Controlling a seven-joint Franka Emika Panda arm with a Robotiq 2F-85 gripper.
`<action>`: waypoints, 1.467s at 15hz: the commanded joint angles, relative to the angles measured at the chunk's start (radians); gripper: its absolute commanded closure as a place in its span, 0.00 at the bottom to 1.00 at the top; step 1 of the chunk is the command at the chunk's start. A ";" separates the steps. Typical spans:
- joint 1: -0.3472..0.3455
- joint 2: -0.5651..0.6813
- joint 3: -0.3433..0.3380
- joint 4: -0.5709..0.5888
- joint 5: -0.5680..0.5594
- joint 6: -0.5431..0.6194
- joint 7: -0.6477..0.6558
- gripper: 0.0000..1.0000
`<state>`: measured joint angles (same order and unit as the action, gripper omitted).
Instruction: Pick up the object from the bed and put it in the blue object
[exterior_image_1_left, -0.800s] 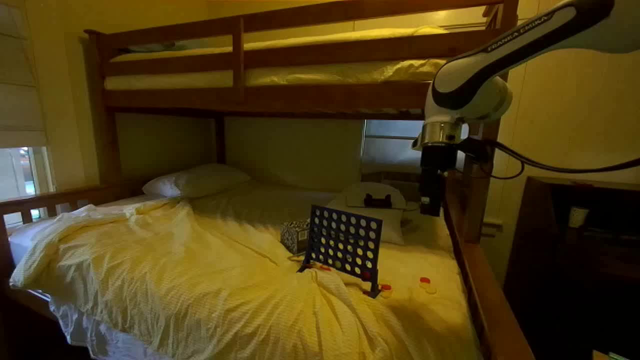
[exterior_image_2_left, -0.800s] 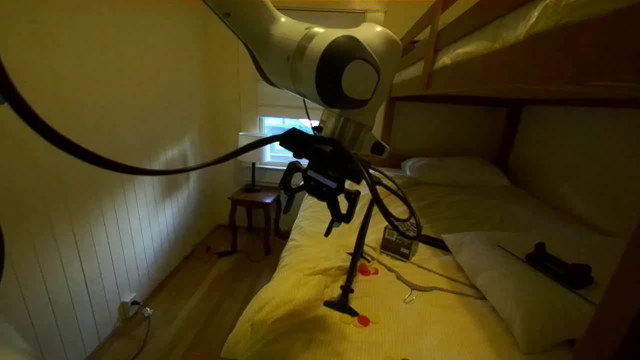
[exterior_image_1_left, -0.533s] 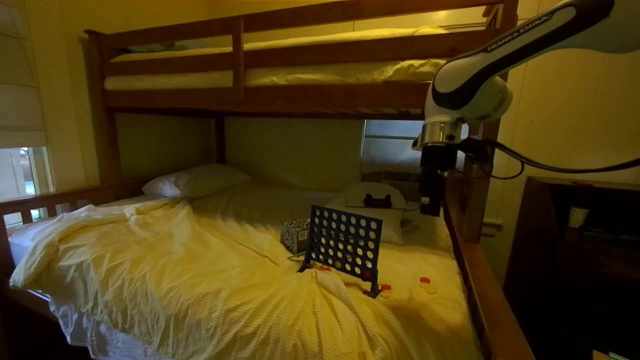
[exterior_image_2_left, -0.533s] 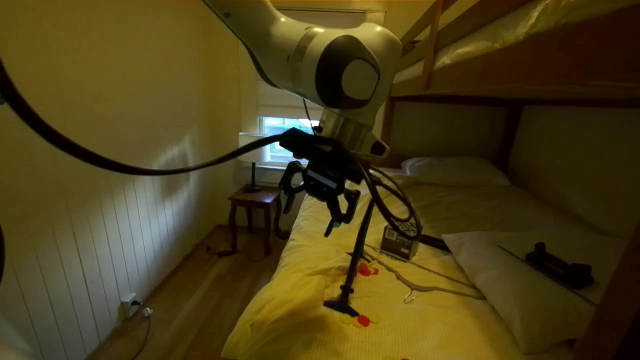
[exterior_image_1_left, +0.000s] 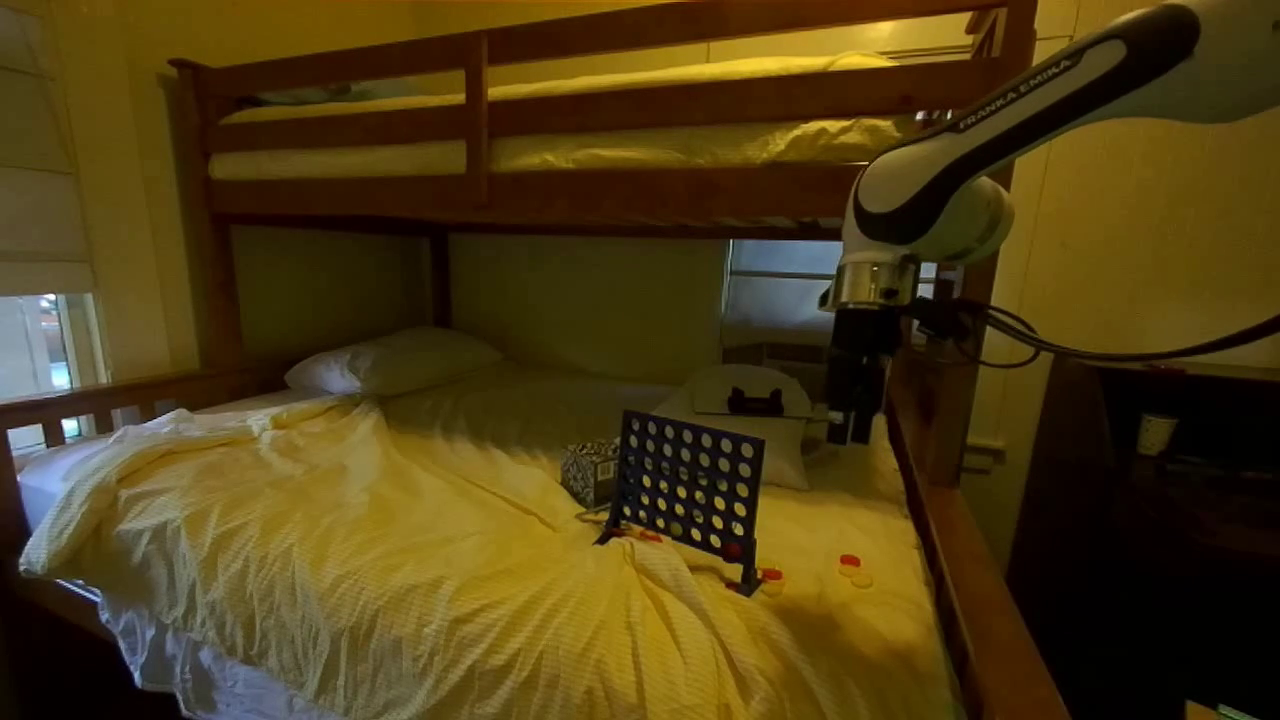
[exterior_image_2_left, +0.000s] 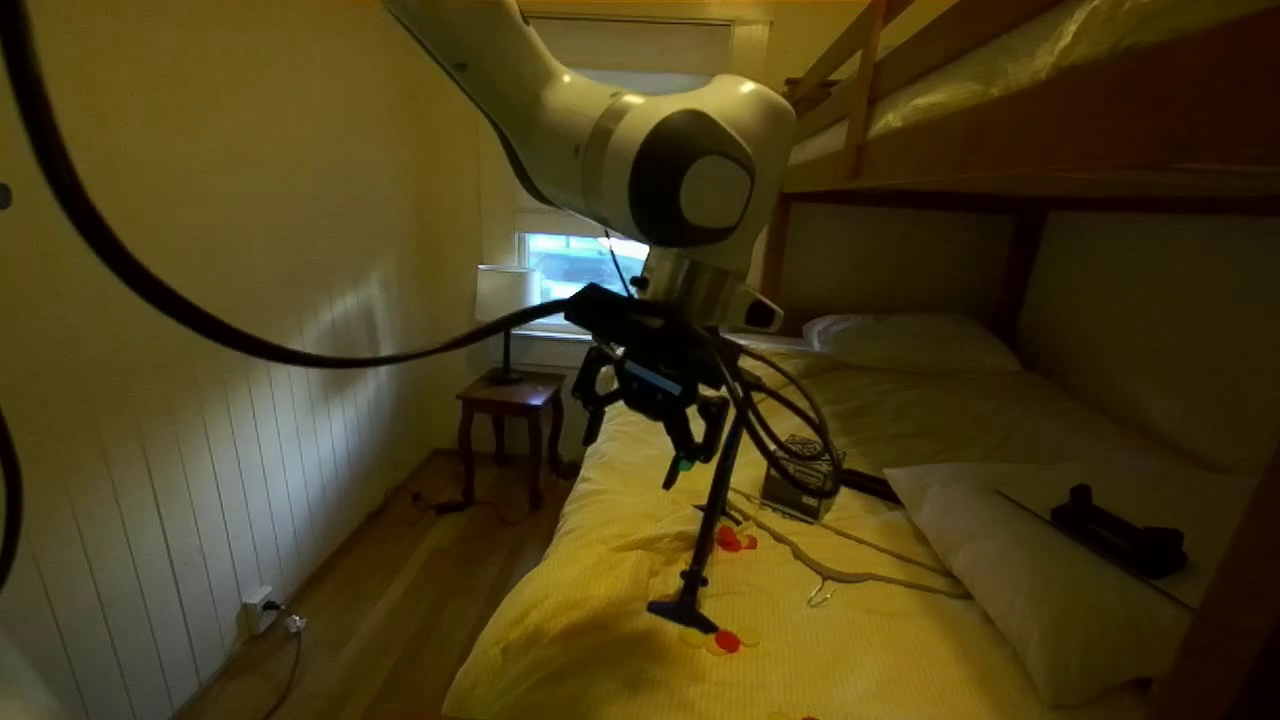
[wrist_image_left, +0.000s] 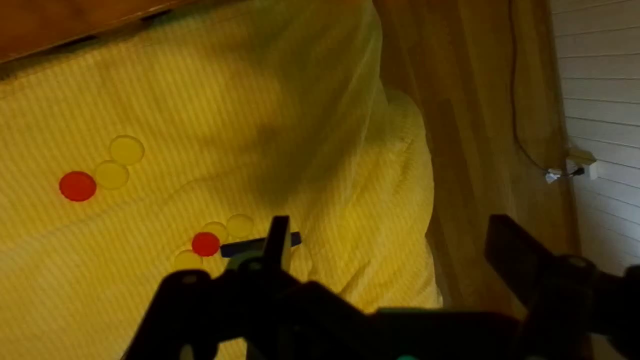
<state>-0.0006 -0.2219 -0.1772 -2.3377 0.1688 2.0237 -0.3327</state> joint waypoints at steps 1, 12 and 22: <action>-0.024 0.061 0.023 -0.048 -0.017 0.160 -0.009 0.00; -0.062 0.338 0.041 -0.076 -0.061 0.493 -0.041 0.00; -0.123 0.492 0.109 -0.036 -0.077 0.599 -0.036 0.00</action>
<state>-0.0947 0.2723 -0.0960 -2.3742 0.1075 2.6237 -0.3815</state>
